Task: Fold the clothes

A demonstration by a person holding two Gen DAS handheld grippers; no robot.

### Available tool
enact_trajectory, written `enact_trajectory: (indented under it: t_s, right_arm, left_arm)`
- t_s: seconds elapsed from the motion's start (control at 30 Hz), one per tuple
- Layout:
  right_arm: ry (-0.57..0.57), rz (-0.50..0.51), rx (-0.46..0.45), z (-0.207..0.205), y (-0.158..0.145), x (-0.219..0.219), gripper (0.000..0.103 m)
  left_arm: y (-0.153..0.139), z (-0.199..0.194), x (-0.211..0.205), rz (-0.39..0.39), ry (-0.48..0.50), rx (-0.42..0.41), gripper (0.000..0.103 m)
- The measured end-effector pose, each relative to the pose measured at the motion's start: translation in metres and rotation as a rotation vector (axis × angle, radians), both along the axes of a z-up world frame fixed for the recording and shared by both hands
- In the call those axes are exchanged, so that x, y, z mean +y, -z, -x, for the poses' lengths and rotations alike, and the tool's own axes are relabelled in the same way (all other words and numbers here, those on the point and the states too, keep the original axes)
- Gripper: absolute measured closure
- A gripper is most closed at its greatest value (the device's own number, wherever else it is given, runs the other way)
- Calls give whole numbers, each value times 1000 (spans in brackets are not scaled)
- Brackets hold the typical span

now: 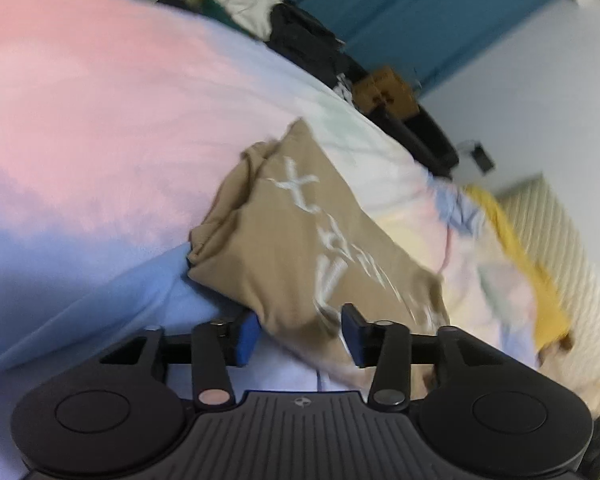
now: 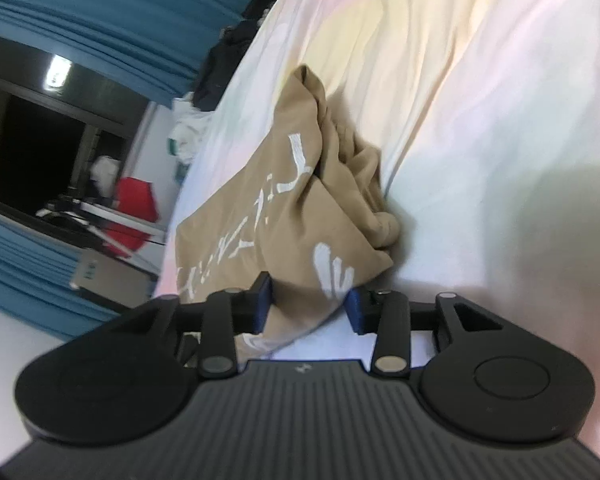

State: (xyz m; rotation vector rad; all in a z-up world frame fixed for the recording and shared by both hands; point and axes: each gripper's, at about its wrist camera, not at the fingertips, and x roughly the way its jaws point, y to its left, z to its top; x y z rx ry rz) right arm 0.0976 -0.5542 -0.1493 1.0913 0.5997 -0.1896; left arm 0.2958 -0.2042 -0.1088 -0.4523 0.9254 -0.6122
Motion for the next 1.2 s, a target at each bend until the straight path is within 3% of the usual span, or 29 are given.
enact_trajectory:
  t_s: [0.07,0.23,0.37,0.53,0.7,0.9,1.2]
  right_arm:
    - [-15,52,14,10,-19,3,53]
    - [-67,162,-47,45,-76,19,44]
    - [-80,255,-98,78,-125,38,22]
    - [-103,368,-147,110,-172,61,21]
    - [-111,478,-176,146,-195,90,21]
    - [-117,661,-206,178,-205,135,21]
    - [-129,821,-236,183,-182,180,21]
  left_arm:
    - [-23,21,3,-28,37,-48,48]
    - [-84,78,9,-97,117,-195,31]
    - [-139,136,19,-149,151,-337,16]
    - [-182,198,44,-200,153,-451,0]
    - [-219,257,72,-251,147,-554,0]
    - [-225,301,101,-333,113,-643,0]
    - [-201,298,118,-369,46,-662,0]
